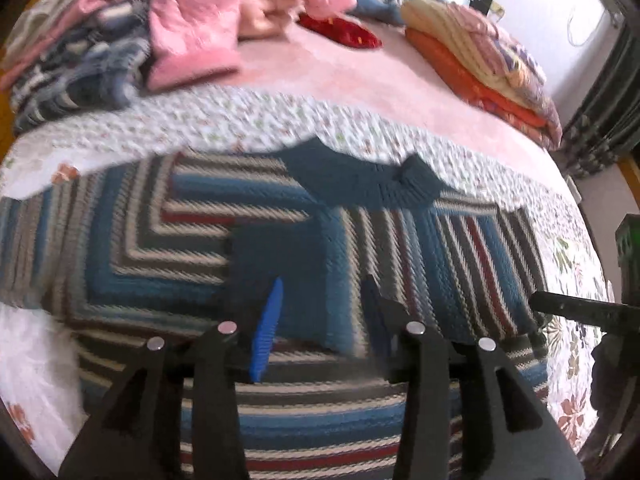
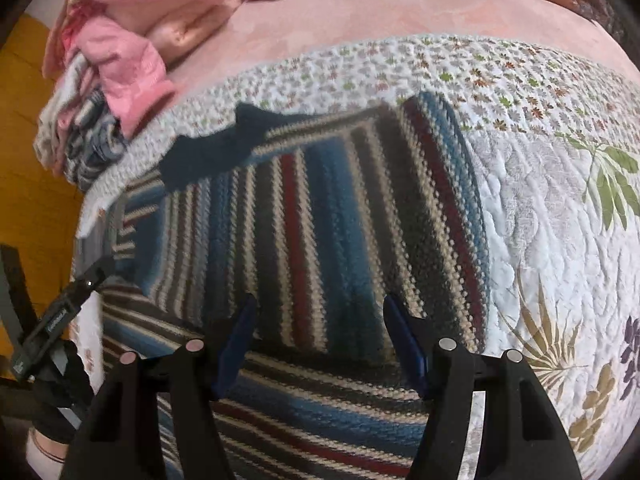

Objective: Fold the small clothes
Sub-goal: 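Move the left tool to the other sleeve cuff and grasp it, then fold the gripped sleeve across the sweater body with the left tool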

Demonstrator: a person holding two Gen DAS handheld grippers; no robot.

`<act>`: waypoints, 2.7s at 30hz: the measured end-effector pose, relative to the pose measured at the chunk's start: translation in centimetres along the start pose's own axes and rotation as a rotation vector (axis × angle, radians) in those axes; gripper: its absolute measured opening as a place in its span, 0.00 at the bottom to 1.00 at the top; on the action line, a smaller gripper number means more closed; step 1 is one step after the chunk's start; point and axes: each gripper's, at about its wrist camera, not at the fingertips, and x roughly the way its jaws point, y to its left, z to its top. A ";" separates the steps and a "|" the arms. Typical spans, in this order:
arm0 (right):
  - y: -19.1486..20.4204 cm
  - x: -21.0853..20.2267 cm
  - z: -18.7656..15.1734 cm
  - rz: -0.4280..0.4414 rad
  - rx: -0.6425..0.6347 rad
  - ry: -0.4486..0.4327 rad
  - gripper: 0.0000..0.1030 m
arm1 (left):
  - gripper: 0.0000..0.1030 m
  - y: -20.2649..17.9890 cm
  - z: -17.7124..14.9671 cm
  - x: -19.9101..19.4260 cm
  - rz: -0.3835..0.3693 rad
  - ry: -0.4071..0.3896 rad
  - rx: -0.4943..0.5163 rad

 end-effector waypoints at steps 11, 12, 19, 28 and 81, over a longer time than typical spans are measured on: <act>0.3 2.8 -0.8 -0.082 -0.069 0.066 0.66 | 0.39 0.8 -0.8 3.9 0.029 0.100 0.018; 0.7 2.6 -0.7 -0.086 -0.073 0.063 0.67 | 0.39 1.1 -0.7 3.4 0.022 0.105 0.004; 3.0 -1.2 0.1 0.048 -0.044 -0.036 0.68 | 0.61 8.5 0.9 -5.1 0.068 0.031 -0.044; 6.3 -1.2 -1.2 0.083 -0.077 -0.026 0.74 | 0.70 28.8 -0.1 -11.6 0.189 0.013 -0.462; 4.5 1.9 -1.5 -0.050 -0.076 -0.002 0.74 | 0.11 30.3 4.0 -15.1 -0.132 -0.393 -0.491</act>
